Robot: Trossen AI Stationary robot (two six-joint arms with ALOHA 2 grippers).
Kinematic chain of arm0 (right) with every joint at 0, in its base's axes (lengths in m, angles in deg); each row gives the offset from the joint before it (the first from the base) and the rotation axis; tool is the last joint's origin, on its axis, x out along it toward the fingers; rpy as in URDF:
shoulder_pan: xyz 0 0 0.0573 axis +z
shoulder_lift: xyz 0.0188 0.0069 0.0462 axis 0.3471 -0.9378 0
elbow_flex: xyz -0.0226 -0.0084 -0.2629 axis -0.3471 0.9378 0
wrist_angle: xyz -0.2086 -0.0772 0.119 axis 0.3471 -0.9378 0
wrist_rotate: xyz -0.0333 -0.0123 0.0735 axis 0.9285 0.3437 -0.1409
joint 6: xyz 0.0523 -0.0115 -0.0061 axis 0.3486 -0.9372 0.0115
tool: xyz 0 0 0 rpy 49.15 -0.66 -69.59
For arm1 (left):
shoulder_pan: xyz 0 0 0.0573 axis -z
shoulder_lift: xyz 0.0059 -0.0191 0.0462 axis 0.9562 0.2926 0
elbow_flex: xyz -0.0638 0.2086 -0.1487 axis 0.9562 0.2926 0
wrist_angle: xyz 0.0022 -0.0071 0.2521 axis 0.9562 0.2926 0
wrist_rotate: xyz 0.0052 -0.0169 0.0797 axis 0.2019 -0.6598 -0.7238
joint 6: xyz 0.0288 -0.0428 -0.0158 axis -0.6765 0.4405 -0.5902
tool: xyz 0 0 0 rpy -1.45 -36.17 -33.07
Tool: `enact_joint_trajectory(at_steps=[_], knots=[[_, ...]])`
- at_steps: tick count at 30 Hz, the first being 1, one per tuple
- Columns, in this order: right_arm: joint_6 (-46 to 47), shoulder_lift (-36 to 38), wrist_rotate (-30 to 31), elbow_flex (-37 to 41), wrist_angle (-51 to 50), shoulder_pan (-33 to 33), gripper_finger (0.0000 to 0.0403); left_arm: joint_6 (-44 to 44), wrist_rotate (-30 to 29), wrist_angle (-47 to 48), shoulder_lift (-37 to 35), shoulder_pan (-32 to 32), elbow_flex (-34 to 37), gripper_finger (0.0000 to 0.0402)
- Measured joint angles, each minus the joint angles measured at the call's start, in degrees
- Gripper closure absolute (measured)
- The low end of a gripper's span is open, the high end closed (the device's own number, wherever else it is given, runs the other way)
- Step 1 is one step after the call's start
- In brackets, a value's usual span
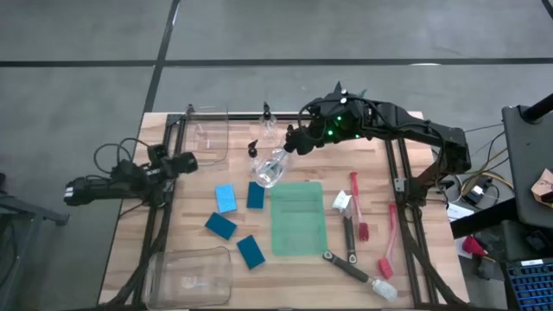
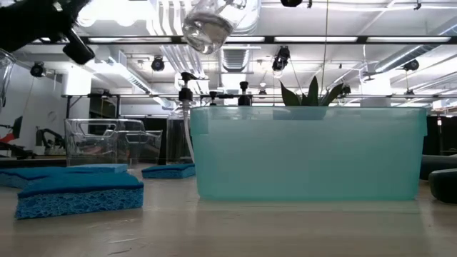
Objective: Pick & Place Kitchen Sink Supplies
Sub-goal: Put the transparent soap dispenser into the top transparent bin
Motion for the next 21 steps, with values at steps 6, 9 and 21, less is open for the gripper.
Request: enact_joint_trajectory(at_steps=[6,9,21], knots=[[0.42,-2.61,-5.75,0.0,3.04,0.2,0.0312,0.74,5.46,15.31,7.28,0.0,-8.77,0.0311],[0.42,-3.77,-7.92,0.0,4.75,0.18,0.0311,-2.23,7.28,17.82,11.72,-0.02,-13.02,0.0247],[1.06,-6.19,-12.83,-0.28,11.8,0.8,0.031,-12.66,11.98,31.43,28.96,0.0,-28.85,0.0042]])
